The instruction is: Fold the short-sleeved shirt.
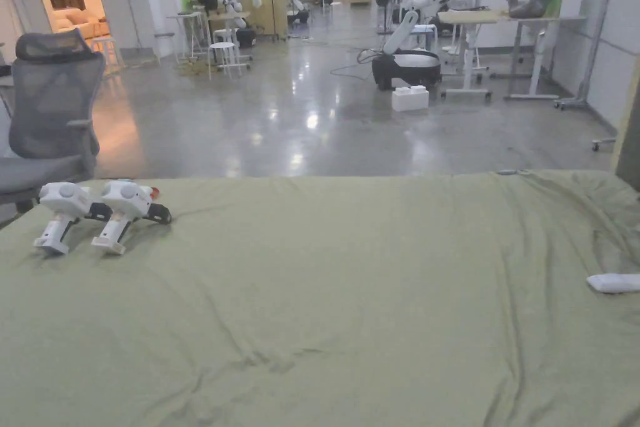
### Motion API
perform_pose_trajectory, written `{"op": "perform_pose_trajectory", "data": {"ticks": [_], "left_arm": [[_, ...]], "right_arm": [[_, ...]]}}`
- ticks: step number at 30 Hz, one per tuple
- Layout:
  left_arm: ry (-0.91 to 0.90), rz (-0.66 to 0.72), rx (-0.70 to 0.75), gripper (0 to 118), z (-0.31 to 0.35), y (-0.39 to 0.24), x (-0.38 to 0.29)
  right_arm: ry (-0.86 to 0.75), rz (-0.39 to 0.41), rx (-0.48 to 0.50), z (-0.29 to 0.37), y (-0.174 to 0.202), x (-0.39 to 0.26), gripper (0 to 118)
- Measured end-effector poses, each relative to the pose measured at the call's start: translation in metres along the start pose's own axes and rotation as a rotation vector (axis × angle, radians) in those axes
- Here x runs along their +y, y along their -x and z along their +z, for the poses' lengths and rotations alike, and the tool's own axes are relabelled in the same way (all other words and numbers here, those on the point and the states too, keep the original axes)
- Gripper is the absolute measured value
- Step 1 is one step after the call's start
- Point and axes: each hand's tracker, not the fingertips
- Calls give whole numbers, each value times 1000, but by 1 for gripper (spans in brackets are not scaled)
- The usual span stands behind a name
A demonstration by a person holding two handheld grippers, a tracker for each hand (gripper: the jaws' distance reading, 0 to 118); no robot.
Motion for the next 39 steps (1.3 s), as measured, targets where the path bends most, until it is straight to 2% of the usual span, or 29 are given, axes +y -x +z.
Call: {"op": "perform_pose_trajectory", "data": {"ticks": [3, 6, 8, 10, 12, 13, 14, 15, 17, 18, 19, 23, 28, 31, 32, 33, 34, 35, 36, 37, 38, 39], "left_arm": [[-146, 31, 2, 89, 34, -27, 26], [-218, 58, 21, 88, 58, -51, 43], [-233, 44, -24, 85, 71, -62, 52], [-262, 28, -28, 80, 84, -72, 58], [-283, 8, -45, 68, 94, -77, 62], [-303, 1, -41, 61, 100, -79, 65], [-315, 1, -45, 49, 104, -80, 68], [-320, 2, -48, 40, 107, -80, 70], [-348, -3, -56, 13, 114, -81, 76], [-353, -8, -62, 3, 116, -81, 77], [-357, -8, -59, 0, 118, -81, 79], [-343, 6, -75, 0, 121, -74, 84], [-300, 67, -80, 0, 114, -56, 82], [-168, 148, -115, 0, 95, -33, 75], [-138, 196, -90, 6, 86, -25, 67], [-98, 226, -78, 22, 75, -17, 58], [-36, 265, -103, 49, 59, -4, 46], [23, 320, -148, 84, 41, 9, 32], [90, 376, -183, 95, 23, 20, 16], [171, 443, -214, 93, 3, 33, -2], [232, 522, -259, 83, -14, 42, -18], [269, 566, -245, 82, -28, 48, -33]], "right_arm": [[-109, -82, 49, 20, 17, 13, 62], [-128, -107, -1, 29, 34, 26, 61], [-200, -40, 24, 40, 46, 33, 61], [-275, 76, 25, 51, 58, 38, 60], [-263, 147, 14, 59, 68, 45, 51], [-266, 148, 18, 63, 71, 48, 37], [-303, 166, -4, 68, 77, 50, 12], [-338, 191, -20, 71, 82, 51, 0], [-402, 222, -45, 77, 88, 52, 0], [-399, 216, -27, 79, 89, 54, 0], [-391, 217, -23, 79, 92, 56, 0], [-443, 268, -14, 85, 101, 56, 0], [-439, 274, 32, 88, 108, 60, 0], [-423, 277, 44, 85, 110, 59, 0], [-409, 272, 45, 84, 110, 59, 0], [-388, 269, 54, 82, 110, 58, 0], [-370, 260, 58, 81, 110, 56, 0], [-348, 245, 68, 78, 109, 54, 0], [-328, 230, 83, 76, 108, 51, 0], [-304, 215, 88, 73, 107, 48, 0], [-280, 210, 94, 70, 106, 46, 0], [-263, 211, 92, 68, 106, 44, 0]]}}
